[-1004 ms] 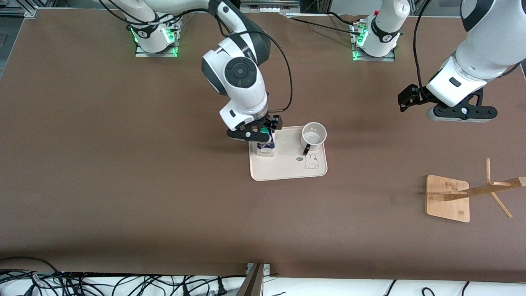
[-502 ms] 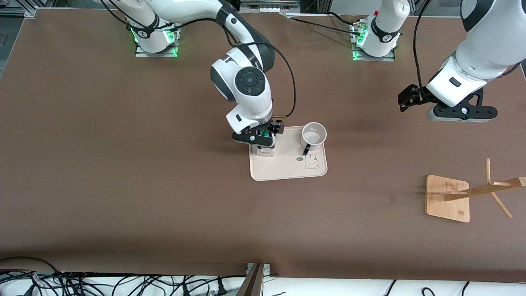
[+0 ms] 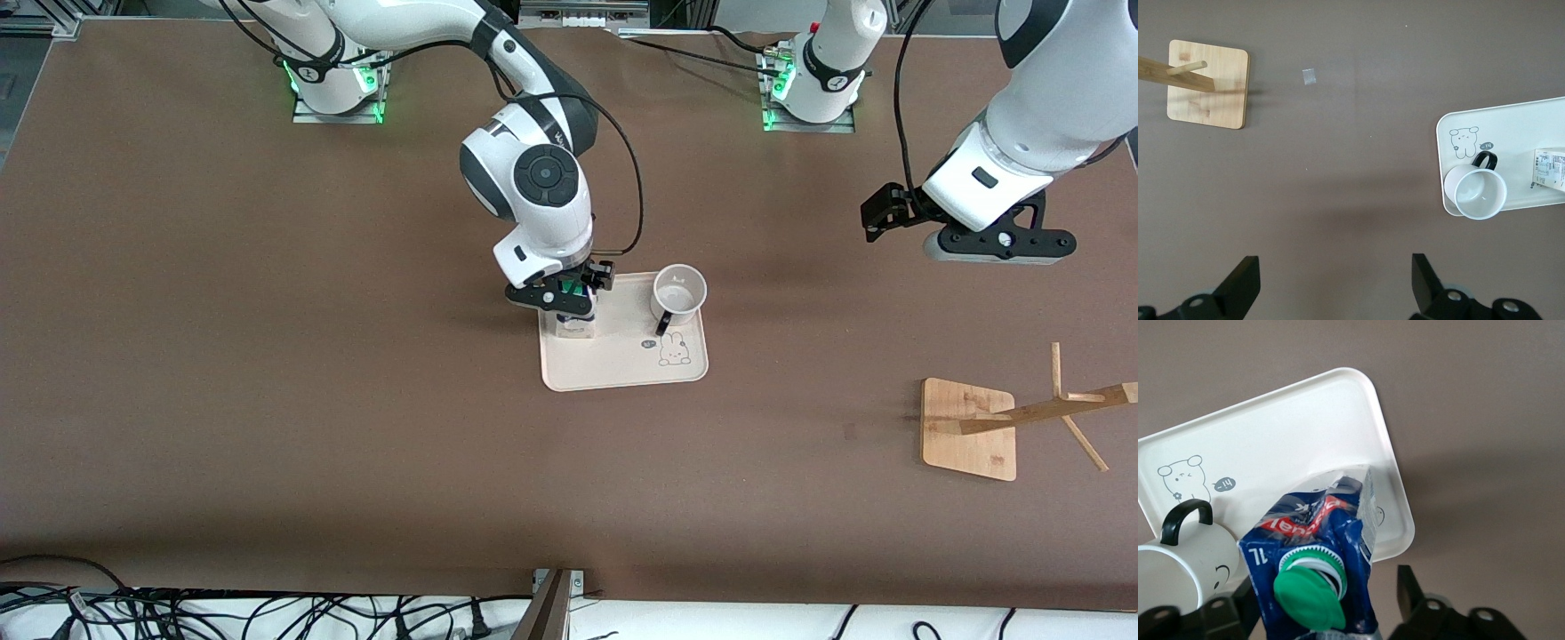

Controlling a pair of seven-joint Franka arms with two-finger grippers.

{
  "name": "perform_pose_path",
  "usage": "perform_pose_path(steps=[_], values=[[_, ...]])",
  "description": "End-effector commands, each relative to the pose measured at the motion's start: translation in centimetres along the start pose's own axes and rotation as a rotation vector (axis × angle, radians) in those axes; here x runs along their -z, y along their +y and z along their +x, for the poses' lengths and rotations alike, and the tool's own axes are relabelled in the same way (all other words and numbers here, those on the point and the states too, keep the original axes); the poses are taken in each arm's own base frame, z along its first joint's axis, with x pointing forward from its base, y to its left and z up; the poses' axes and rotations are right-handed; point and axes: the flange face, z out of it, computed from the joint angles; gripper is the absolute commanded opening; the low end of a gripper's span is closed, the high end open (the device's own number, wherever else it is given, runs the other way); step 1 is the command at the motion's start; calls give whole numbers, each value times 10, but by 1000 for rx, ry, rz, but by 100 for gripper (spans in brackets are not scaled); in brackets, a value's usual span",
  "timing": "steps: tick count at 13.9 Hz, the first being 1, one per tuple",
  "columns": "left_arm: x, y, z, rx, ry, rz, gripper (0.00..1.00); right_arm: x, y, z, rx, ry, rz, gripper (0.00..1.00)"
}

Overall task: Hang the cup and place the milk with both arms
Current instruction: 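Close the right gripper on the milk carton and lift it, then carry the milk carton away from the tray and lower it onto the table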

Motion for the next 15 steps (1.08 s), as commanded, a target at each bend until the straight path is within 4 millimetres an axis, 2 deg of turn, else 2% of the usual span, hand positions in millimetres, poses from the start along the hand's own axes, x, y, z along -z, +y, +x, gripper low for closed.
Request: perform_pose_path(steps=[1,3,7,8,9,13,15], values=[[7,3,2,4,-7,-11,100,1,-5,-1,-19,13,3,54],[7,3,2,2,-7,-11,100,1,-4,1,-19,13,3,39],[7,6,1,-1,-7,-11,100,12,1,8,-7,16,6,38],[7,6,1,-1,-7,-11,100,20,1,7,-2,20,14,38],[7,5,1,-1,-7,-11,100,35,7,17,-6,28,28,38],[7,5,1,-1,-7,-10,100,76,54,44,103,-17,-27,38],[7,4,2,1,-7,-11,100,83,97,67,134,-33,-44,38]])
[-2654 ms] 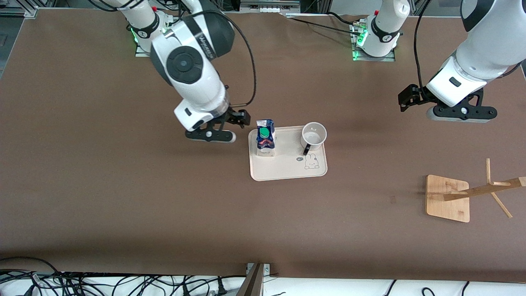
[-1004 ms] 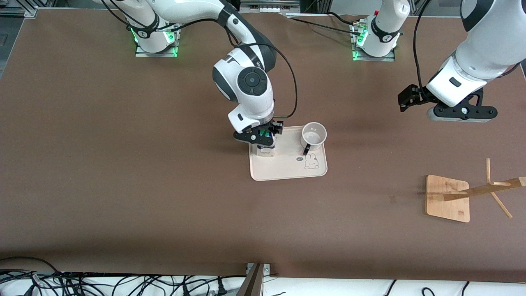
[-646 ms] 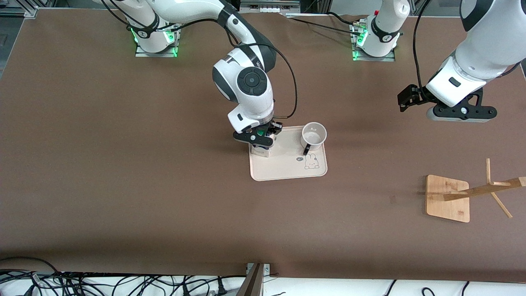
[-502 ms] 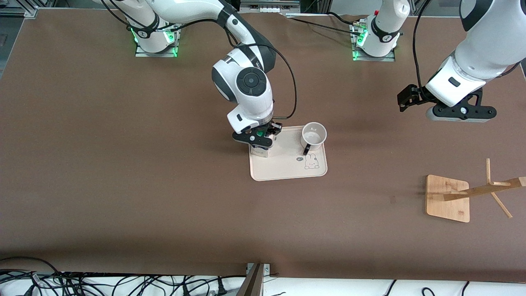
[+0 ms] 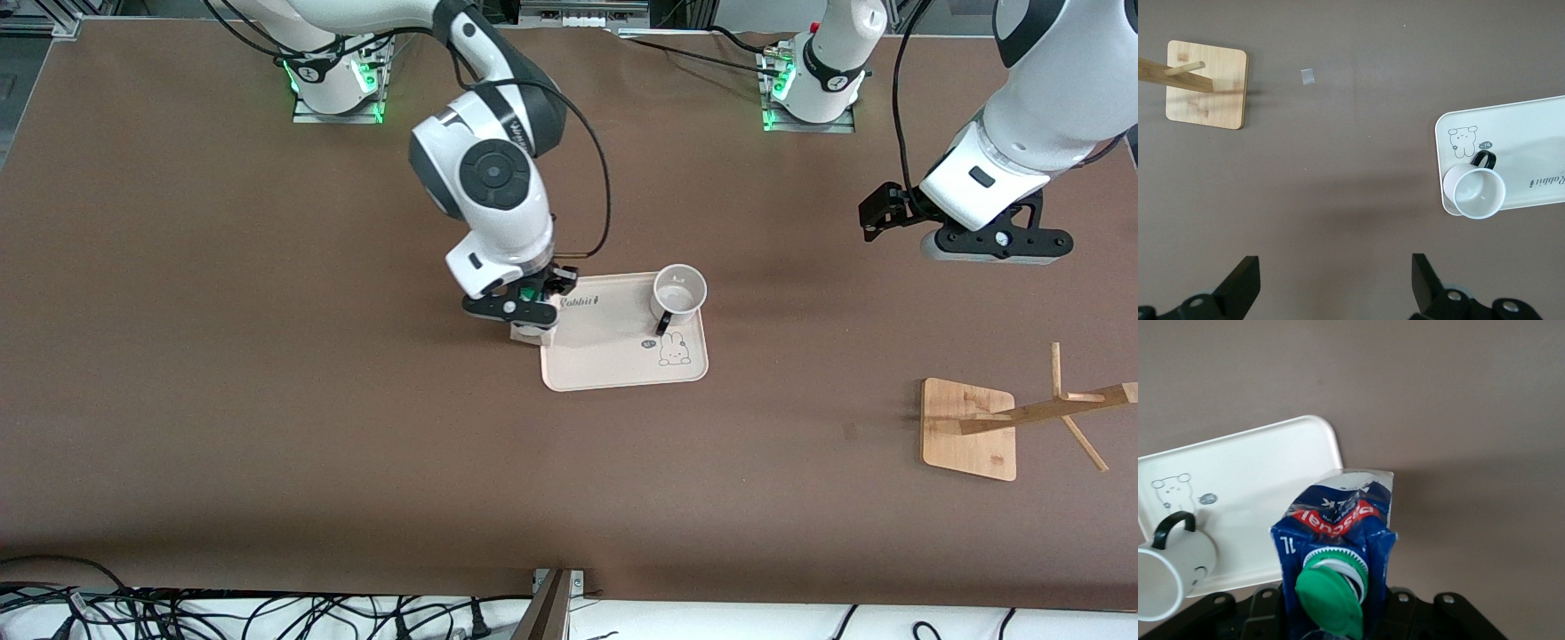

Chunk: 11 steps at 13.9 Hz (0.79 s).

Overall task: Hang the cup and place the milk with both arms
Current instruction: 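Carry the milk carton away from the tray and lower it onto the table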

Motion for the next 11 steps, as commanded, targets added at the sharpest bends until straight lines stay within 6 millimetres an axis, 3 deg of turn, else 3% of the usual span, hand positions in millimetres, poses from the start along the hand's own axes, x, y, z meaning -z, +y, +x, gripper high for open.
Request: perform_pose_path(steps=[1,5,8,11], values=[[7,2,2,5,-7,-11,100,9,69,15,56,-39,-17,41],[7,2,2,5,-7,-11,100,3,197,26,175,-67,-4,44],[7,2,2,5,-7,-11,100,-17,304,21,280,-49,17,45],[7,2,2,5,-7,-11,100,-29,367,28,302,-59,13,47]])
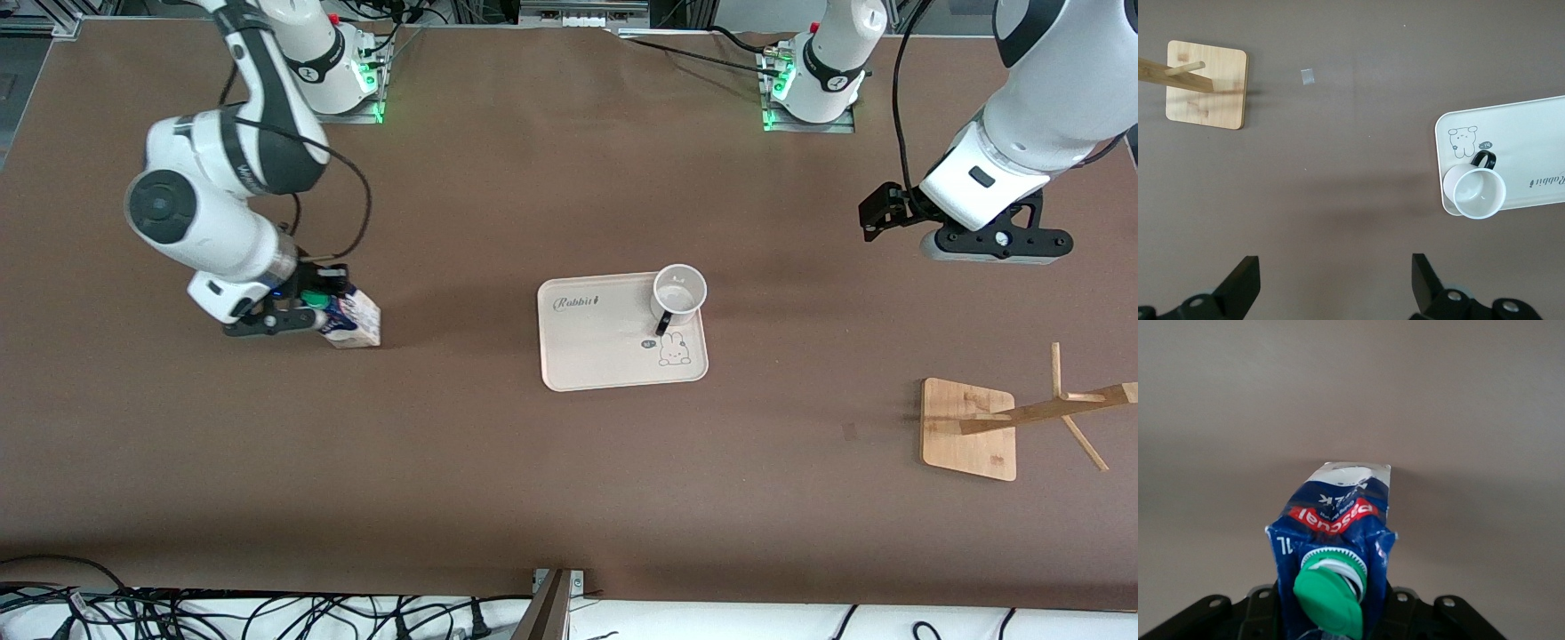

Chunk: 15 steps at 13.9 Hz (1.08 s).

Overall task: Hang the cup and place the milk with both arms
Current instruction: 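Carry the milk carton away from the tray and lower it onto the table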

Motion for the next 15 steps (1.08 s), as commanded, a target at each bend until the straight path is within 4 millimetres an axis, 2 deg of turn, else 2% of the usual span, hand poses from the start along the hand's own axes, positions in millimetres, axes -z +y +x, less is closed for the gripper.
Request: perform_pose_path(steps=[1,3,6,8,9,10,11,15], values=[[7,2,2,3,-7,-11,100,-7,33,-20,31,19,21,48],[7,2,2,5,-7,-11,100,-20,51,-24,29,35,15,49],[7,2,2,5,-7,-11,100,-37,56,-25,17,50,5,50],[7,2,2,3,-7,-11,100,-44,58,-24,11,50,2,55],[7,2,2,5,-7,-11,100,-44,58,-24,9,50,2,63],[7,1,2,6,-7,-11,100,-44,58,-24,9,52,2,84],[7,2,2,6,-7,-11,100,-41,58,-22,2,55,2,100],[7,2,2,5,-7,-11,100,-19,58,-11,17,88,-2,100]])
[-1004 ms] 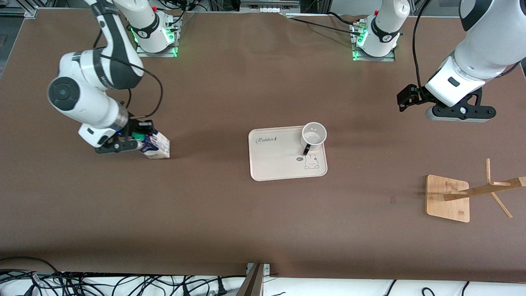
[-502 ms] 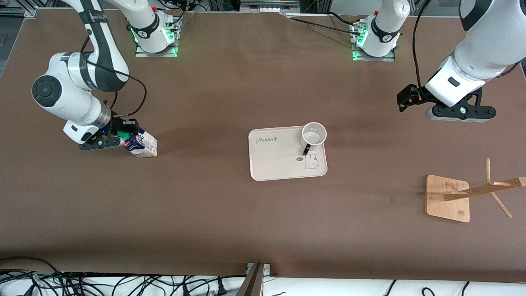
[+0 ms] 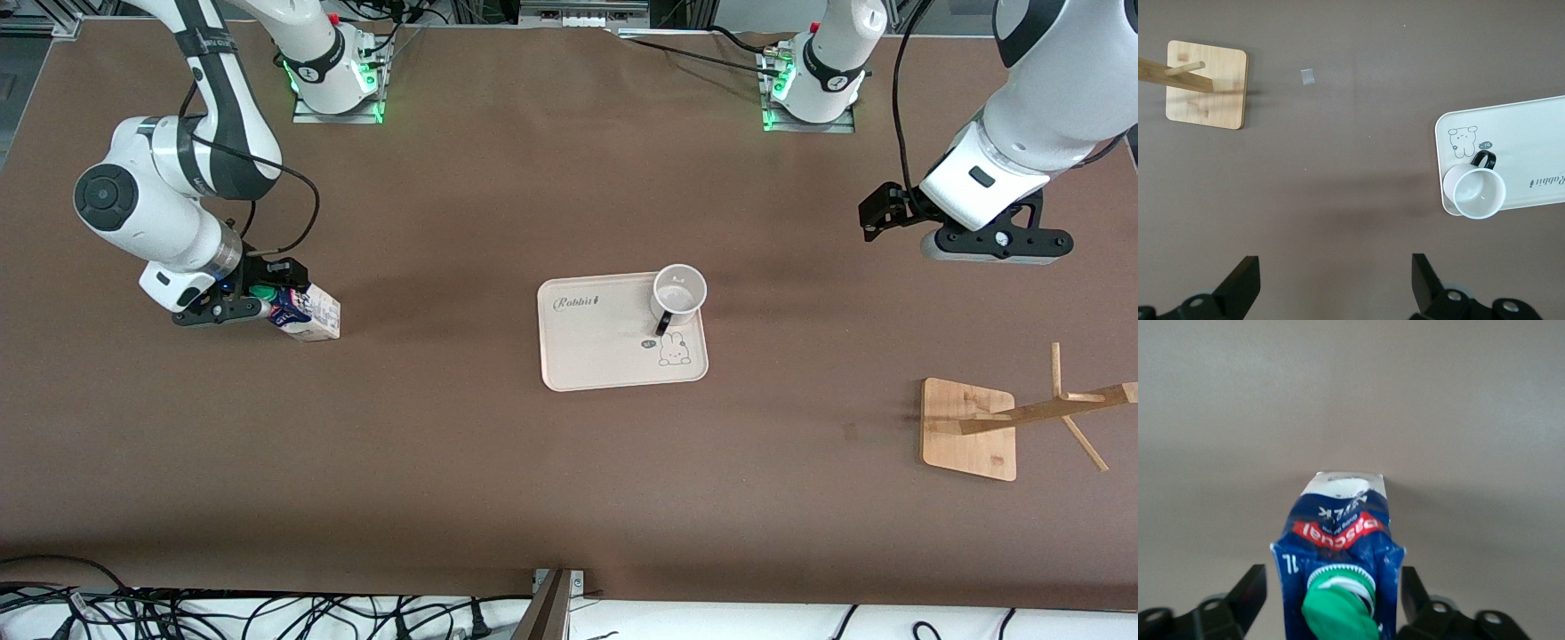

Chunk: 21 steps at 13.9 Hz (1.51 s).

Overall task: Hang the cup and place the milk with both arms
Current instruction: 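Carry the milk carton away from the tray and lower it onto the table, then open the right gripper and draw it back from the carton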

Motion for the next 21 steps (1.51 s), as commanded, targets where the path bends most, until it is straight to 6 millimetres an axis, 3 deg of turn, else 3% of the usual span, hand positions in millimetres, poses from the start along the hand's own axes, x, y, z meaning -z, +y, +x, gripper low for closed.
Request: perform_pose_path(steps=[1,5,8,11,15,18,21], values=[[7,2,2,3,-7,-11,100,25,-1,13,28,47,4,100],[7,2,2,3,-7,-11,100,85,-5,34,60,95,8,100],[7,2,2,5,-7,-11,100,147,-7,24,64,60,37,100],[7,2,2,5,-7,-11,100,196,11,1,50,47,52,100],[7,8,1,20,-7,-10,100,221,16,-16,64,57,34,100],[4,39,-3,14,-14,-16,100,229,32,-23,45,52,30,100],[-16,78,-3,-53,-48,-17,100,245,32,-23,74,50,0,100]])
